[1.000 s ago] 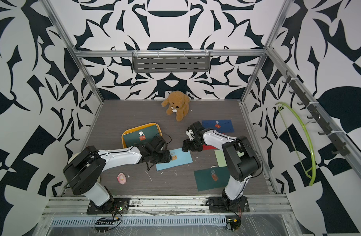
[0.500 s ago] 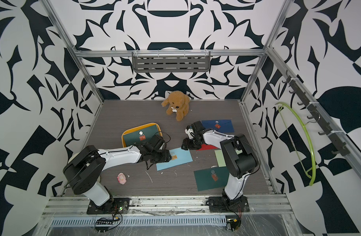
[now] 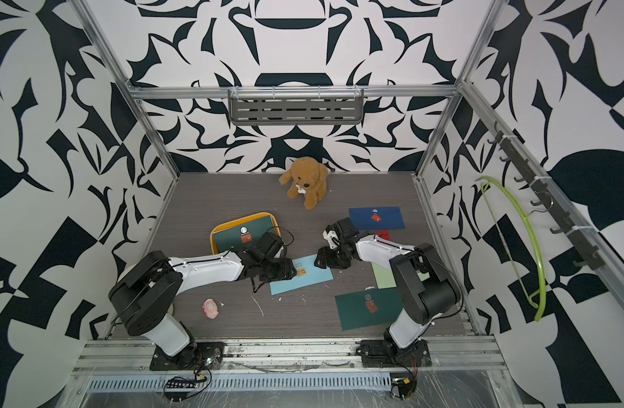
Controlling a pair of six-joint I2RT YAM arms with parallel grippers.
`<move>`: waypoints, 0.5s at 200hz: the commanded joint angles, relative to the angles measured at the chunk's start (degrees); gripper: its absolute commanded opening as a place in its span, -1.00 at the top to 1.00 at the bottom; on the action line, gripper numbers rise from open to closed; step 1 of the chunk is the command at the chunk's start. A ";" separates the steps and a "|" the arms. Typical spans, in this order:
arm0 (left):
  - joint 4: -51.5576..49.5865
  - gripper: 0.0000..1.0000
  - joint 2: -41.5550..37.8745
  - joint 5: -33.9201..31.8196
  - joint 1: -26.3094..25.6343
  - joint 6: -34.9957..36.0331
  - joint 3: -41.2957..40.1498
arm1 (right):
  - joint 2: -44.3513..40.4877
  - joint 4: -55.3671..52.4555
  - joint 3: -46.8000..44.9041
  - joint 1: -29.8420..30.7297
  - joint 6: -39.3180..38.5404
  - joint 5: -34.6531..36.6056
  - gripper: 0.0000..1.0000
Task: Put the sealed envelopes into the storage box
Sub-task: Pick up the envelope from the center of the board.
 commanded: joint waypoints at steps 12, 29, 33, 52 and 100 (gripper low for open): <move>-5.00 -0.22 3.73 -0.15 0.05 0.02 -3.88 | -6.42 -9.98 0.07 -0.03 0.84 3.64 -0.29; -4.91 -0.22 3.77 0.04 0.09 -0.10 -4.12 | -6.62 -12.14 -0.74 -0.12 1.55 4.56 -0.30; -4.98 -0.22 3.83 0.10 0.09 -0.04 -4.13 | -6.47 -12.24 -1.17 -0.12 1.71 4.76 -0.30; -5.05 -0.22 3.94 0.18 0.09 -0.03 -4.13 | -5.84 -11.40 -3.09 -0.07 2.49 5.02 -0.33; -5.27 -0.22 4.05 0.32 0.09 -0.08 -4.13 | -2.65 -4.70 -5.82 -0.06 5.21 2.87 -0.32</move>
